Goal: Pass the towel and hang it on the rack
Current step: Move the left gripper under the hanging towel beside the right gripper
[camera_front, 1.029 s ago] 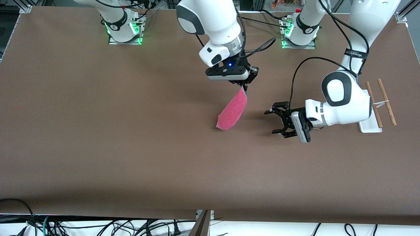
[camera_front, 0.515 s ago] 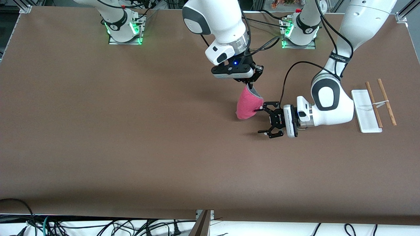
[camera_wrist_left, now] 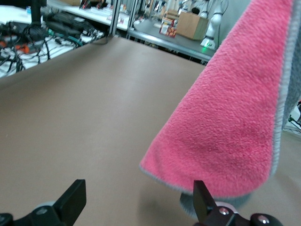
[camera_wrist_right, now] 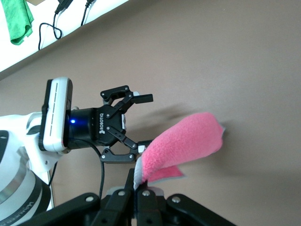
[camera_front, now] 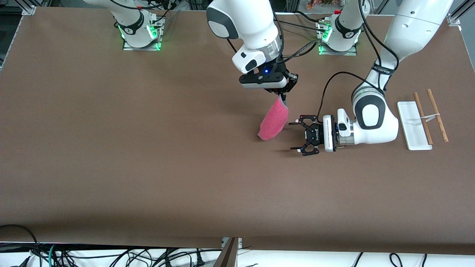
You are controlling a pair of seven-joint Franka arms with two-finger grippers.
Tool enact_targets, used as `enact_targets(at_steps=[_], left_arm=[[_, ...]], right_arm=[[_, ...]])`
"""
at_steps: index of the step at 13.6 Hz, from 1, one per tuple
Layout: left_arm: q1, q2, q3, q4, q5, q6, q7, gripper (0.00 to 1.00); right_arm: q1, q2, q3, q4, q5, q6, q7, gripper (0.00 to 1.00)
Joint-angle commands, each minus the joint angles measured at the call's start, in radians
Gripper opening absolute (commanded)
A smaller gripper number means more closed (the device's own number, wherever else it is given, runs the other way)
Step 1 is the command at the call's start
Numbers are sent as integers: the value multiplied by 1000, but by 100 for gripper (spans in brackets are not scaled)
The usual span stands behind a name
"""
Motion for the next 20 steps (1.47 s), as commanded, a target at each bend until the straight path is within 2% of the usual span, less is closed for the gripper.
enact_targets(at_steps=[1,5,8,12,17,20], left_arm=[[19,35,-12,10,-41,-34,119,100],[19,72,-12,17,-110,-51,299,100],[19,150,-12,74,-165,-123,440,100],[40,176,-11,85,-182,-175,576,100],[36,208,-12,93,-216,-204,603,100],[20,208,-15,93,-277,-208,603,100]], right_arm=[[6,-2,-7,6,5,6,9,0],[6,-3,-9,6,5,6,7,0],[5,-5,-9,6,5,6,4,0],[5,-6,-9,6,5,6,4,0],[3,-8,-9,6,5,6,2,0],[2,-8,-9,6,5,6,1,0]])
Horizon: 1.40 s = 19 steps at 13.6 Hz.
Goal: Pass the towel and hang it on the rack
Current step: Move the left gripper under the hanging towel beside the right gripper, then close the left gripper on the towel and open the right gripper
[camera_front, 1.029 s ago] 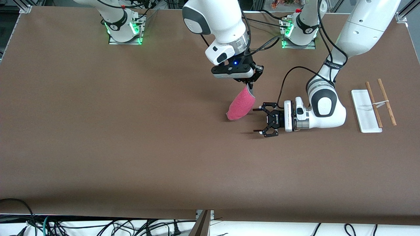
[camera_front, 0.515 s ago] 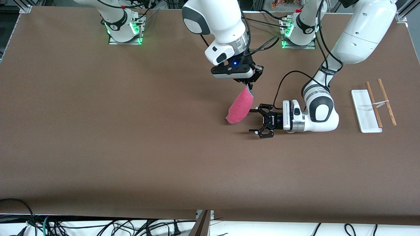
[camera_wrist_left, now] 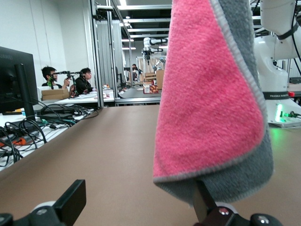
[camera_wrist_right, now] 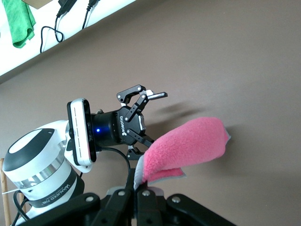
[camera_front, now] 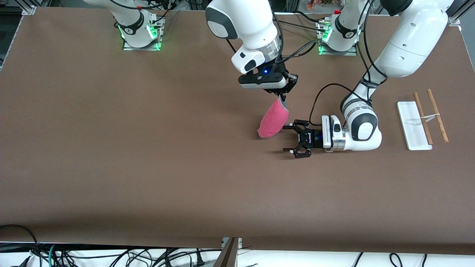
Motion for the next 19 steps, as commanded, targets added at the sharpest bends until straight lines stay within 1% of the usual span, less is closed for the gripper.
enact_targets(at_steps=[1,4,7,9,10,11,13,16,19], left_arm=[[-13,17,-4,16,-69,-23,66,100],[-33,15,-4,18,-99,-23,66,100],[-41,17,-4,15,-105,-29,66,95],[-44,17,-4,4,-105,-34,68,95],[-47,17,-4,1,-105,-38,68,93],[-59,17,-4,-2,-104,-45,68,87],[-74,17,-4,-11,-105,-58,68,85],[-71,17,-3,-45,-93,-127,72,84],[-64,17,-3,-86,-92,-164,137,84]], right_arm=[[2,-6,-4,6,5,1,1,0],[2,-6,-4,6,5,1,1,0],[2,-6,-4,6,5,1,1,0],[2,-6,-5,6,5,1,1,0],[2,-6,-5,6,5,1,1,0],[2,-6,-4,6,5,1,1,0],[2,-7,-4,6,5,1,1,0],[2,-6,-4,6,5,1,1,0],[2,-7,-4,6,5,1,1,0]])
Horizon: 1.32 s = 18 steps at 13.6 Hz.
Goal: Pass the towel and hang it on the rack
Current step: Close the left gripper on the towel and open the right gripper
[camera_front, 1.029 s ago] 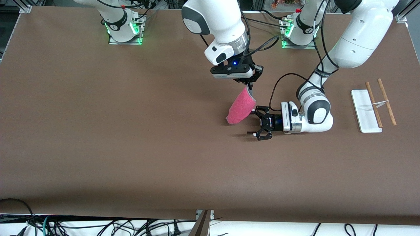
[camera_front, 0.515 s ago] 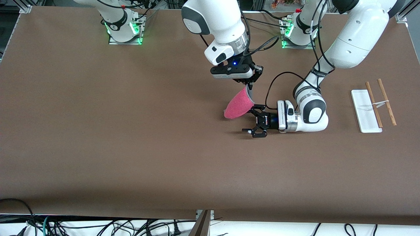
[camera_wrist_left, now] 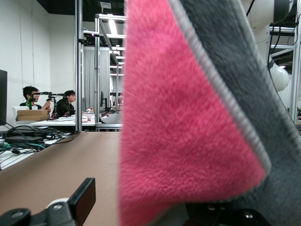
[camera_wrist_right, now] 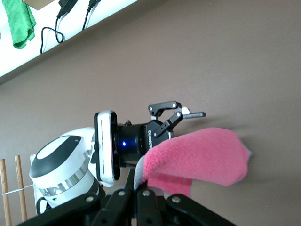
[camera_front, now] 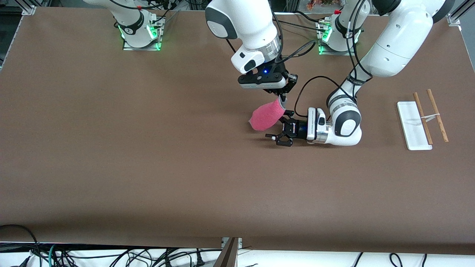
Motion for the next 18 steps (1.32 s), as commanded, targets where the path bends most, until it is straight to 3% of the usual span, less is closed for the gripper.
enact_targets(at_steps=[1,2,3,4,5,11,13,14,15,18], left_arm=[[13,0,0,-42,-17,-57,116,81],[14,0,0,-43,-17,-62,118,74],[16,0,0,-42,-15,-60,133,50],[16,0,0,-42,-15,-60,141,17],[17,0,0,-42,-15,-60,141,0],[31,-7,2,-31,-17,-59,133,0],[40,-8,2,-30,-17,-59,128,0],[46,-13,2,-30,-17,-59,119,0],[57,-25,3,-30,-13,-59,86,0],[60,-69,26,-14,6,-57,-23,0]], right_arm=[[2,-7,-2,6,5,1,1,0],[2,-7,-2,6,5,1,-1,0],[2,-7,-2,6,5,1,-1,0],[2,-5,-4,6,5,1,-1,0],[2,-5,-4,6,5,1,-1,0],[1,-7,-4,6,5,1,-1,0],[-1,-8,-5,6,5,1,-1,33],[-1,-7,-8,4,-2,-1,-8,80],[-1,-7,-10,4,-7,-1,-25,100],[-2,-8,-10,4,-7,-3,-45,100]])
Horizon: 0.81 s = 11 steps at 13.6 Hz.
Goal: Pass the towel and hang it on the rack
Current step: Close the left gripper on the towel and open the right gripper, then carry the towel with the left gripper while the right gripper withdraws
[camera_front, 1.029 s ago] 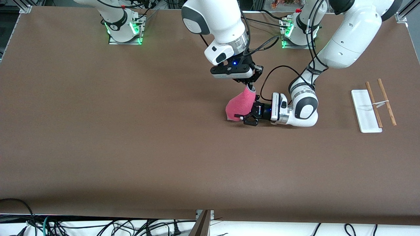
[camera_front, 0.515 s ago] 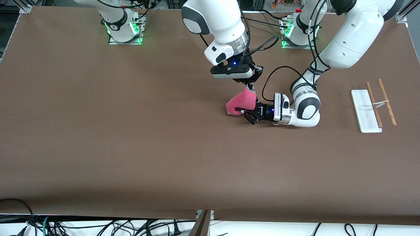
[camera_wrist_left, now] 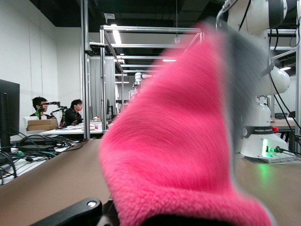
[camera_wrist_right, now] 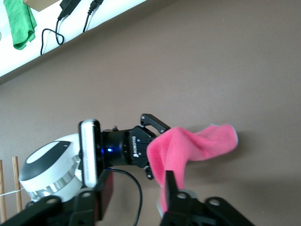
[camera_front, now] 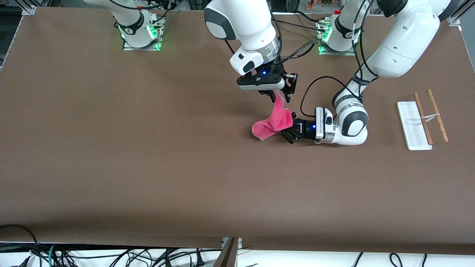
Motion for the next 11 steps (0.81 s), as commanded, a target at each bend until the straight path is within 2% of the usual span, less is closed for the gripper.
enact_targets(at_steps=[1,5,7,9,11], left_arm=[[3,-75,43,13,52,-13,-111,0],[5,-138,129,117,270,-18,-354,0],[9,-181,178,187,433,-22,-502,0],[14,-197,239,308,644,-102,-628,0],[41,-195,285,424,787,-194,-679,0]], right_arm=[[-4,-9,-1,4,-6,-8,-21,100],[-52,-14,-1,4,-8,-63,-188,100],[-88,-29,-4,4,-9,-125,-314,100],[-144,-45,-4,4,-9,-185,-459,100],[-197,-51,-10,4,-23,-237,-585,100]])
